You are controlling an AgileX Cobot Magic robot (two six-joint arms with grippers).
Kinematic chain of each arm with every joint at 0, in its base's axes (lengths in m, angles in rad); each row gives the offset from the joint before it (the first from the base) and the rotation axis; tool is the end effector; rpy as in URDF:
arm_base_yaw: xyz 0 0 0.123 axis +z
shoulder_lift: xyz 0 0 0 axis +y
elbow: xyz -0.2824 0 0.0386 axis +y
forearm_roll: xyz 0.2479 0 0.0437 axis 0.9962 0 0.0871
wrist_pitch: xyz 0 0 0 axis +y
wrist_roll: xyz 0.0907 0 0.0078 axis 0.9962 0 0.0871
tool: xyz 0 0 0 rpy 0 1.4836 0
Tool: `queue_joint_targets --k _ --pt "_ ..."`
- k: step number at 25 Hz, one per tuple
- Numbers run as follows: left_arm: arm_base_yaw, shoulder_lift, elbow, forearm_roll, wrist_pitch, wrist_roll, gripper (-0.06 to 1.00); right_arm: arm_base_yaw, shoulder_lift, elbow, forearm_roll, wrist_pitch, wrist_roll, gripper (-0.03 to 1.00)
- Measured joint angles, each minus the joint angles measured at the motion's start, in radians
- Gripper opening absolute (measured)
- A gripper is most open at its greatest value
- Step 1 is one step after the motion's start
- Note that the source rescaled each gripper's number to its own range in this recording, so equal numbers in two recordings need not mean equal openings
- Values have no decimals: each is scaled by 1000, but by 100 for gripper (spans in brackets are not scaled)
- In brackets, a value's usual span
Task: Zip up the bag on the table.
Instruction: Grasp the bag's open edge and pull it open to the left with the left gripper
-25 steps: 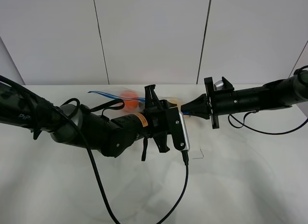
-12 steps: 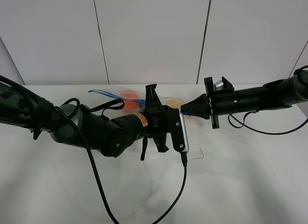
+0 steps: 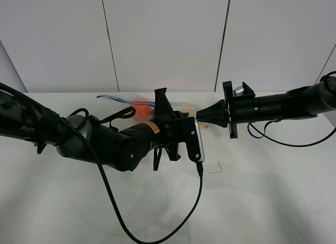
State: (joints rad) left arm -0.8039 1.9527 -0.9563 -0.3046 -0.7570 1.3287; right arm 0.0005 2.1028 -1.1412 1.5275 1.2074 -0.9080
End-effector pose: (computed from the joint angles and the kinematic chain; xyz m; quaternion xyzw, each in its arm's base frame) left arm 0.2911 -0.2751 0.1706 0.5833 0.4952 0.1740 0.6199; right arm 0.3720 0.0852 0.1414 0.0539 0.8040 0.5864 0.0829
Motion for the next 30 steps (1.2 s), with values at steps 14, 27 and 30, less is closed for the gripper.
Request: queue_joint_targets --k 14,27,30 --pt "134 -10 8 -14 0 89 0 0 0 -3 12 -10 1 0" --pt "308 -72 134 -10 -16 94 0 0 0 -3 -14 -2 2 0" --pt "363 -72 135 -1 -16 94 0 1 0 -3 -17 -2 3 0"
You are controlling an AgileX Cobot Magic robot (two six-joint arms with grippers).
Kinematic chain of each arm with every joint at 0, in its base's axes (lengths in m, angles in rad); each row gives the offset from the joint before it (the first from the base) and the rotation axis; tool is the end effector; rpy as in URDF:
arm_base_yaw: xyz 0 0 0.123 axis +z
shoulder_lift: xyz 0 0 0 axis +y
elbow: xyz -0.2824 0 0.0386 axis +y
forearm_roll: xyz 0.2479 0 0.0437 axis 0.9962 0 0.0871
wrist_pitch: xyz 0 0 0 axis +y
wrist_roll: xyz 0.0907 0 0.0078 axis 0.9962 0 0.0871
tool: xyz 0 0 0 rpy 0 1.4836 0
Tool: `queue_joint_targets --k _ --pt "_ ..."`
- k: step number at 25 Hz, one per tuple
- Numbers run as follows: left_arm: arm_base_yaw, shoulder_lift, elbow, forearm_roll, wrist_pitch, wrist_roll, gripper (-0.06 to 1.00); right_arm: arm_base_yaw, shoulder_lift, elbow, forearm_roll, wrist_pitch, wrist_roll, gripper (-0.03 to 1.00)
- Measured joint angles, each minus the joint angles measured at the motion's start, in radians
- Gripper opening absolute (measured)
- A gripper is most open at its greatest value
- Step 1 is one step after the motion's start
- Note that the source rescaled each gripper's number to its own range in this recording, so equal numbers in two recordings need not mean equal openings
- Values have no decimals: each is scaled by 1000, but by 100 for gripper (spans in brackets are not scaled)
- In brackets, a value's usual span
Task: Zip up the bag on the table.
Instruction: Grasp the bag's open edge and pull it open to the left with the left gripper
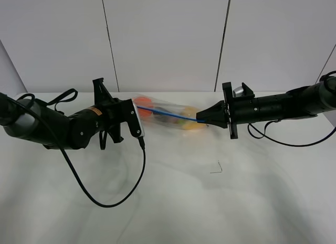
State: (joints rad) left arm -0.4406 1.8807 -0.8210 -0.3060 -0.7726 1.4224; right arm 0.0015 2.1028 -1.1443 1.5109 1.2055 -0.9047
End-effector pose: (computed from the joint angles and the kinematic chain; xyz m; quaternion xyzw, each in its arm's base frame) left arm 0.3419 -0.1401 0.1655 0.5234 0.5783 0.3066 0.5455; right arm 0.3716 0.0855 0.1410 0.0488 0.8076 0.5822 0.0799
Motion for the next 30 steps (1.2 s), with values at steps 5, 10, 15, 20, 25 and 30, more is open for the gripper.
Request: queue_joint_targets --k 5,10,15,20,25,30 --pt "80 0 0 39 0 0 0 2 0 0 3 1 0 0" --pt "127 0 0 44 -1 0 0 2 0 0 3 1 0 0" --pt "129 0 0 45 -1 19 0 6 0 0 3 2 0 0" --pt "130 0 0 44 -1 25 0 7 0 0 3 2 0 0" --pt "141 0 1 11 -12 -74 24 7 0 0 -6 2 0 0" --pt "152 0 1 -4 -21 -202 85 0 0 0 -12 2 0 0"
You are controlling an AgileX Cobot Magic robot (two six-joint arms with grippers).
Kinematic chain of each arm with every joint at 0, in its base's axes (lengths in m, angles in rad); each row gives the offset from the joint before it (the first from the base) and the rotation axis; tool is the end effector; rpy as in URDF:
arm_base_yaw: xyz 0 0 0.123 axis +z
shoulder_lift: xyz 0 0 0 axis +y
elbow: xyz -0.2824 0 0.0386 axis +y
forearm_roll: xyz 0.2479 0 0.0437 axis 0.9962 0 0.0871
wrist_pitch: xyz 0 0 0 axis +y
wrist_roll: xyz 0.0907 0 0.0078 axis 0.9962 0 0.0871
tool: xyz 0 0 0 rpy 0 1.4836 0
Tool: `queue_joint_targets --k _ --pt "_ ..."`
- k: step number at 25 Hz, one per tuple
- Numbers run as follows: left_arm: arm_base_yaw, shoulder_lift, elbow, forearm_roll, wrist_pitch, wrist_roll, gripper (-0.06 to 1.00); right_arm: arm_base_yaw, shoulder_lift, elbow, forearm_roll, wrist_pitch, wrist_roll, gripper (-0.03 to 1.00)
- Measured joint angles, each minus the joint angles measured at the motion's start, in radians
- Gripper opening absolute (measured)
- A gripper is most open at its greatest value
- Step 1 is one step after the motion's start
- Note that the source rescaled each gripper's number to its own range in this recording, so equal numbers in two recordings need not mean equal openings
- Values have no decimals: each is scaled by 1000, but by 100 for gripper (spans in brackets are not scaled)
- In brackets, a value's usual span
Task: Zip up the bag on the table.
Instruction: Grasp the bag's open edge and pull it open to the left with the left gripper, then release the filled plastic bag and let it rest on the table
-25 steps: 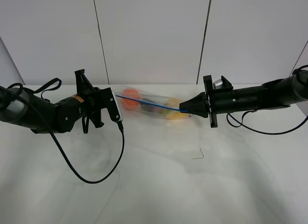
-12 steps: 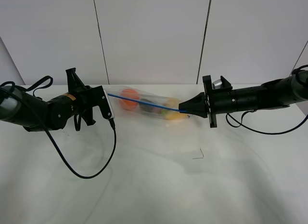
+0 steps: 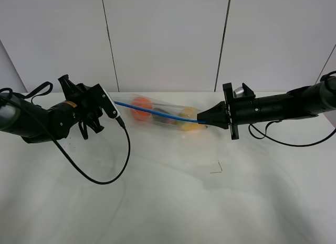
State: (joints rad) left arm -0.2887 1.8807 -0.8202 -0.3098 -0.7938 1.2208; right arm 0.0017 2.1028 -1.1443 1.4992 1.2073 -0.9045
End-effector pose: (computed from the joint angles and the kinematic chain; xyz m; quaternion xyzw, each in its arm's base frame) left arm 0.3594 -0.0861 0.1671 0.4078 0.6577 0.2981 0.5589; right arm 0.3707 0.0855 0.1404 0.0445 0.8097 0.5801 0.0769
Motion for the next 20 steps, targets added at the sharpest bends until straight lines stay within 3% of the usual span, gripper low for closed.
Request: queue_joint_targets --k 3,8,16,20 --pt "19 0 1 -1 0 -33 96 0 0 0 0 0 0 0" --pt "98 0 3 -11 -2 -74 99 0 0 0 0 0 1 0" --pt "158 -1 3 -123 -149 -462 100 0 0 0 1 0 8 0" --pt "160 -35 3 -143 -119 -570 100 0 0 0 8 0 8 0"
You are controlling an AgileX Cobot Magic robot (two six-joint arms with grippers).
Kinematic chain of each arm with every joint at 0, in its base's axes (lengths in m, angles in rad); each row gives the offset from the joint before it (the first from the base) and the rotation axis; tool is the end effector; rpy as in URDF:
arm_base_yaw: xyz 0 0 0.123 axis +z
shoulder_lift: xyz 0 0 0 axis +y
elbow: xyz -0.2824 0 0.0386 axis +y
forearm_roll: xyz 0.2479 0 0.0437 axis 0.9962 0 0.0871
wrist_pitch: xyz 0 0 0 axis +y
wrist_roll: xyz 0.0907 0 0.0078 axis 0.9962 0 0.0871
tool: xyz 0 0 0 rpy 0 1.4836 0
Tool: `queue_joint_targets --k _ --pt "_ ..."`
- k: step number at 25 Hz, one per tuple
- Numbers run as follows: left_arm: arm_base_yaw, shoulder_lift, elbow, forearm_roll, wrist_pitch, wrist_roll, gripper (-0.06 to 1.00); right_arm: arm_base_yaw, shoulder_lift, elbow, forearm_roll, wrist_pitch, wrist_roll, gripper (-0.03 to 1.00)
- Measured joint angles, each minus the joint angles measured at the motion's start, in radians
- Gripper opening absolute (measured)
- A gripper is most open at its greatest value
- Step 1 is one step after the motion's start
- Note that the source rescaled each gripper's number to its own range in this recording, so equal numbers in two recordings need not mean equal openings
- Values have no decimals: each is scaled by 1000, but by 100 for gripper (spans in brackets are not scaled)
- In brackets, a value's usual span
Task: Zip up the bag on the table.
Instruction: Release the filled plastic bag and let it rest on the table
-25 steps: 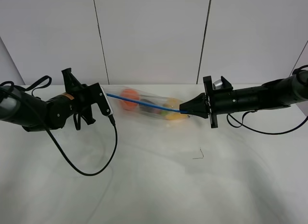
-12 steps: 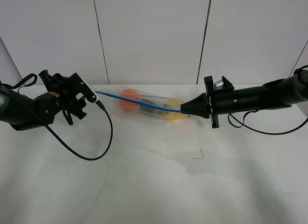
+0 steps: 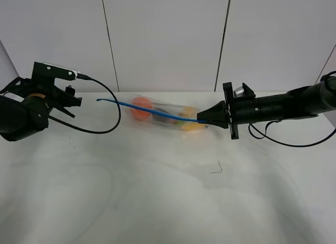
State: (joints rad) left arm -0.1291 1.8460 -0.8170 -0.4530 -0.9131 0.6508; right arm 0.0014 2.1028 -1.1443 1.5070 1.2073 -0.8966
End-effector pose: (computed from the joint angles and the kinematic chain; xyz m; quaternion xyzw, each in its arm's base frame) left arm 0.3653 -0.0157 0.1874 0.0600 0.7309 0.2059 0.6479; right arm 0.3712 0.0855 0.1409 0.0504 0.8079 0.5822 0.0763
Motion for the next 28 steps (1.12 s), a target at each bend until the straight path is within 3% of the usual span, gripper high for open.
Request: queue_joint_targets --k 3,6,12,14,18,23,26,28 --pt "7 -39 0 -1 99 -12 100 0 0 0 7 0 0 0" --pt "43 -79 -32 0 313 -13 98 0 0 0 7 0 0 0" --pt "152 -96 -209 -2 964 17 97 0 0 0 7 0 0 0" --pt "165 -96 -273 5 1135 1 97 0 0 0 7 0 0 0" --pt "166 -96 -409 95 1429 -194 96 0 0 0 7 0 0 0" --pt "166 -96 -546 391 1691 -579 96 0 0 0 7 0 0 0" --pt "167 -96 -595 480 1837 -651 96 0 0 0 7 0 0 0" --pt "167 -96 -608 495 1915 -669 96 0 0 0 7 0 0 0"
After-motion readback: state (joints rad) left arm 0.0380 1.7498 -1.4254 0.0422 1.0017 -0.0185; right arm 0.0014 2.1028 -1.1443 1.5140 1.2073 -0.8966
